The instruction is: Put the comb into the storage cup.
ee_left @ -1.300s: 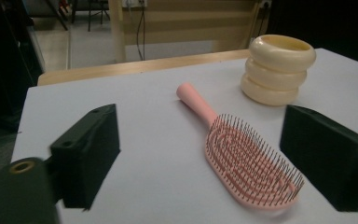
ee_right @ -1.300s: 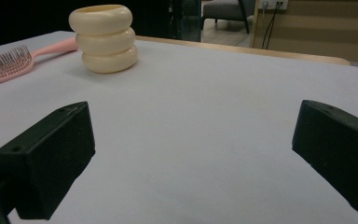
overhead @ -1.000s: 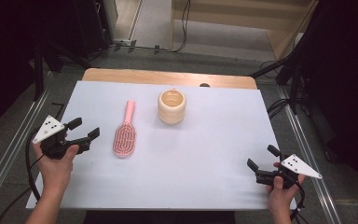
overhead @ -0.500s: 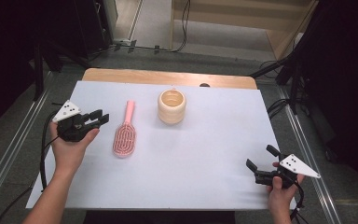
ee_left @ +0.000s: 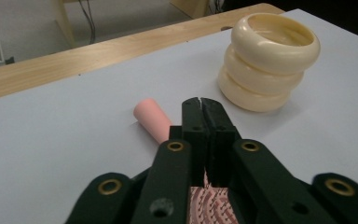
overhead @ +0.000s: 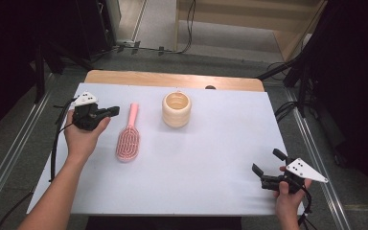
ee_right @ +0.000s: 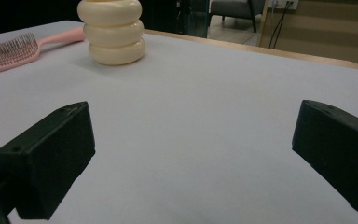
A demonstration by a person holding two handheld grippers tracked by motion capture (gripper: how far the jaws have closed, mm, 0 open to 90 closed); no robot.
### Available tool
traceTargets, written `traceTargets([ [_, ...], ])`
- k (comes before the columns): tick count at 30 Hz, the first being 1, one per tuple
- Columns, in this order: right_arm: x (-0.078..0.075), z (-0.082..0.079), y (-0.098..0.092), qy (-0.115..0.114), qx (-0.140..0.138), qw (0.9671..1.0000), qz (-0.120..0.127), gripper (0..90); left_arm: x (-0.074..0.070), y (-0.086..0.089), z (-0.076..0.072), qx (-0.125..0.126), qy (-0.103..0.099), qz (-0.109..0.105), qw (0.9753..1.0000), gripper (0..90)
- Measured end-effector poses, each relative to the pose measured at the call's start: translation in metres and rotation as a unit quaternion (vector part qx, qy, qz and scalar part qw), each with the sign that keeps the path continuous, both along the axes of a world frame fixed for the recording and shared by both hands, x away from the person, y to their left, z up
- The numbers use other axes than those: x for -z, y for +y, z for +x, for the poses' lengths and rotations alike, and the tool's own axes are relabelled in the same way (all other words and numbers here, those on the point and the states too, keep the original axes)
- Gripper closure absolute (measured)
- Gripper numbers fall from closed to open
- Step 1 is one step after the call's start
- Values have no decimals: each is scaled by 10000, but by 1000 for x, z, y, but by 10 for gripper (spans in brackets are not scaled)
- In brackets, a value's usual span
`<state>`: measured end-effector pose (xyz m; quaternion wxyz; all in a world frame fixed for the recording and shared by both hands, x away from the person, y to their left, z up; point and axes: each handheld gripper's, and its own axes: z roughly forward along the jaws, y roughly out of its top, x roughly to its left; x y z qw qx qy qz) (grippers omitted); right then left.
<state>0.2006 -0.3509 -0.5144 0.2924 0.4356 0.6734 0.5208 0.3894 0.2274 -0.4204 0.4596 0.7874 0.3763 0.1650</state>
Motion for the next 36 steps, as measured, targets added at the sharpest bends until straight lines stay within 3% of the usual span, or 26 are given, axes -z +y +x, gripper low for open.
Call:
traceTargets([
  [7, 0, 0, 0, -17, -10, 10000, -24, 0, 5, -11, 19, 143, 194, 96, 9997, 900],
  [16, 0, 0, 0, -3, 5, 10000, -18, 0, 17, -27, 45, 112, 477, 164, 9987, 900],
  [23, 0, 0, 0, -19, -7, 10000, -29, 0, 25, -38, 67, -4, 793, 363, 9962, 900],
  [28, 0, 1, 1, 12, -6, 10000, -38, 0, 28, -47, 79, 21, 896, 482, 9948, 900],
  [33, 0, 1, 0, 22, -8, 10000, -31, 0, 33, -60, 91, 67, 960, 951, 9908, 900],
  [36, 0, 1, 0, 10, -3, 10000, -29, 0, 38, -70, 96, 170, 1033, 1224, 9869, 900],
])
